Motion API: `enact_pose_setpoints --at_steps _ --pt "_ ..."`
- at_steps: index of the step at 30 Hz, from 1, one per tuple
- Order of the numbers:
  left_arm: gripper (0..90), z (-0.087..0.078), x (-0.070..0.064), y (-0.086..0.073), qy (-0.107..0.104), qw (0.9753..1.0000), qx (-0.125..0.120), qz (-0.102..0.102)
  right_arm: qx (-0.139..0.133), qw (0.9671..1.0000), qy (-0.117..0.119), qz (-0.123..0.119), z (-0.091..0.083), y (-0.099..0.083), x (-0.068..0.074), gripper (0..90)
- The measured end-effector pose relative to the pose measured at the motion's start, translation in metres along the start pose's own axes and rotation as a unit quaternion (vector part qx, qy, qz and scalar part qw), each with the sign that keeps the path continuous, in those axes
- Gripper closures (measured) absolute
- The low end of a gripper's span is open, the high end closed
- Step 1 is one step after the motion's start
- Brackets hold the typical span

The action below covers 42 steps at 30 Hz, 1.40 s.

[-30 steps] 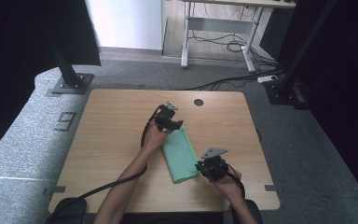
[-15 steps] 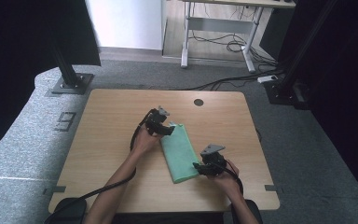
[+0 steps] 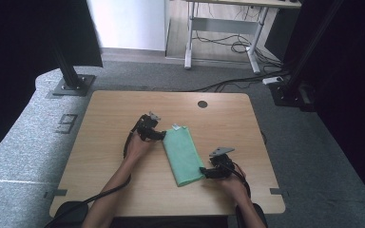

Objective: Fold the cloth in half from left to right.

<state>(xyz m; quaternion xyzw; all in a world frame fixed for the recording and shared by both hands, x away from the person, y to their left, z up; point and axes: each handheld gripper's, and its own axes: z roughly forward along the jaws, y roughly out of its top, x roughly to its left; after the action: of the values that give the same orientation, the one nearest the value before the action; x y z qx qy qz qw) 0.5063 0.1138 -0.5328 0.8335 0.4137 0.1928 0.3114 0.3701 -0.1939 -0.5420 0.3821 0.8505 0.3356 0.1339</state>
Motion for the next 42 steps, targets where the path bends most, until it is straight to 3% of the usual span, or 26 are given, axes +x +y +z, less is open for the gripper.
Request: enact_pose_setpoints --at_steps 8,14,15,16,17,18,19,24,36,42 --pt "24.3 -0.012 -0.015 -0.017 -0.024 0.9996 -0.008 0.014 -0.003 1.0 -0.002 0.001 0.001 -0.001 -0.001 31.6" --pt "24.1 -0.023 -0.038 -0.027 -0.046 0.9982 -0.009 0.038 -0.006 1.0 -0.002 0.0 0.001 -0.001 -0.001 31.3" --pt "23.9 -0.027 -0.047 -0.031 -0.055 0.9974 -0.01 0.045 -0.006 1.0 -0.001 0.0 0.001 -0.001 -0.001 31.2" --pt "23.7 -0.027 -0.047 -0.031 -0.055 0.9974 -0.01 0.045 -0.006 1.0 -0.001 0.0 0.001 -0.001 -0.001 31.2" --pt "23.3 -0.03 -0.056 -0.036 -0.061 0.9968 -0.01 0.051 -0.007 1.0 0.0 0.0 0.001 -0.001 -0.001 31.2" --pt "23.3 -0.03 -0.056 -0.036 -0.061 0.9968 -0.01 0.051 -0.007 1.0 0.0 0.0 0.001 -0.001 -0.001 31.2" --pt "23.3 -0.034 -0.065 -0.041 -0.07 0.996 -0.009 0.055 -0.008 1.0 0.0 0.0 0.001 -0.002 -0.001 31.2" --pt "23.2 -0.043 -0.085 -0.051 -0.086 0.9945 -0.009 0.06 -0.01 0.9999 0.0 0.0 0.001 -0.002 -0.001 31.2" --pt "23.2 -0.068 -0.125 -0.075 -0.103 0.9927 -0.002 0.064 -0.01 1.0 0.0 0.001 0.001 -0.002 -0.001 31.2" --pt "23.3 -0.071 -0.132 -0.079 -0.096 0.9935 -0.002 0.061 -0.01 0.9999 0.0 0.001 0.001 -0.002 -0.001 31.2"
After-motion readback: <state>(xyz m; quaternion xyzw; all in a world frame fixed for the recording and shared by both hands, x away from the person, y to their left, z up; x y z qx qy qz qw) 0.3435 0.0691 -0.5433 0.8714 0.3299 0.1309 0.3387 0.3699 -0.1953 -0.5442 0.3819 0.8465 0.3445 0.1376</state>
